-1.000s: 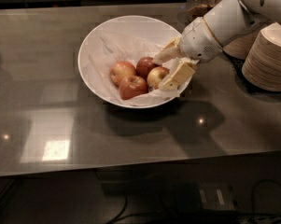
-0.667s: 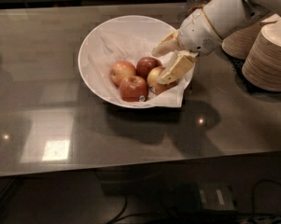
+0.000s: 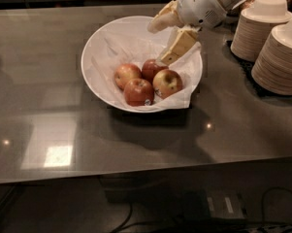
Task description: Pick apple from white bowl
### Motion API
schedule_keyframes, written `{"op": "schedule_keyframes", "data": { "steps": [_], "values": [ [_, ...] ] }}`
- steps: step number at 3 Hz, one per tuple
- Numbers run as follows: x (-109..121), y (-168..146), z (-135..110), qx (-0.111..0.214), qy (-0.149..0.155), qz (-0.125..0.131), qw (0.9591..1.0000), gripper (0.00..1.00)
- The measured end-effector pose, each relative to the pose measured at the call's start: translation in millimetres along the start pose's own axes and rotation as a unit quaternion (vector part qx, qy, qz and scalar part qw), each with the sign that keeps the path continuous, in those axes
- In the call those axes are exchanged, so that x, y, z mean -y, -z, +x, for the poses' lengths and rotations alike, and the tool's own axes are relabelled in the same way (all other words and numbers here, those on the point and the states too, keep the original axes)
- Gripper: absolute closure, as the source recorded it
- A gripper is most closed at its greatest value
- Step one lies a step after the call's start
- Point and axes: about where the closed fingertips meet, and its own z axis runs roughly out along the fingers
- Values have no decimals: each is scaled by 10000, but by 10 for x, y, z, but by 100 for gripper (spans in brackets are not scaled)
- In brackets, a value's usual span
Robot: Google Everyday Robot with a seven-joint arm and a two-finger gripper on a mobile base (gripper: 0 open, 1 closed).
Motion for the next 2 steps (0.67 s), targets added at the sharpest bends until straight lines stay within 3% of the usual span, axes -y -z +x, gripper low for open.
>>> {"op": "schedule_keyframes", "data": {
  "steps": [2],
  "values": [
    [-135,-98,76,136,-160,-70,9998,33]
  ]
}}
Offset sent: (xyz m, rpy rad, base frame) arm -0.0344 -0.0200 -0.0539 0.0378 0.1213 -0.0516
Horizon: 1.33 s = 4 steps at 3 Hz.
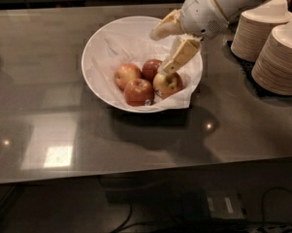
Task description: Pick apple from white bowl
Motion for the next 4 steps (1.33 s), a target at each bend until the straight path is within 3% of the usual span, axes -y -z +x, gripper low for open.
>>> {"op": "schedule_keyframes", "data": {
  "steps": [2,4],
  "values": [
    [-299,-201,352,-25,-423,-207,9989,36],
    [-295,-312,520,-70,-557,-248,9981,40]
  ]
}}
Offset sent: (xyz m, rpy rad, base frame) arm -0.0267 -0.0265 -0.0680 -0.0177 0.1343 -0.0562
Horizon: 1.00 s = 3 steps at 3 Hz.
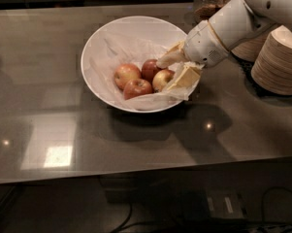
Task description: Pick apple from white bowl
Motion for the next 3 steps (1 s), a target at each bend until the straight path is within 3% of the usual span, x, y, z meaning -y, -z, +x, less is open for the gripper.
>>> {"op": "schedule_keyframes", "data": {
  "steps": [3],
  "values": [
    [-11,-82,127,-117,-222,-50,9997,42]
  ]
}}
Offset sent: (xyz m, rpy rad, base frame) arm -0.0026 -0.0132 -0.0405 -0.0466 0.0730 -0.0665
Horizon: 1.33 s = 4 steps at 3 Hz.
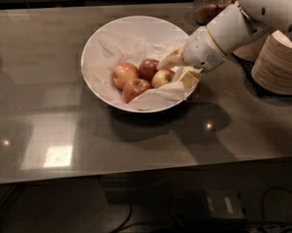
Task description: Pick apple from white bowl
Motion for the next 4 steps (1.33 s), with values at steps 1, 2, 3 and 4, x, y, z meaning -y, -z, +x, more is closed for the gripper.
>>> {"op": "schedule_keyframes", "data": {
  "steps": [1,2,3,4],
  "values": [
    [-6,-38,28,-50,-71,-57,9999,40],
    [-14,-83,80,-108,-150,-115,9998,39],
    [-34,-133,147,-171,-251,-188,9994,38],
    [-34,-133,147,-171,-250,-189,9994,57]
  ]
}}
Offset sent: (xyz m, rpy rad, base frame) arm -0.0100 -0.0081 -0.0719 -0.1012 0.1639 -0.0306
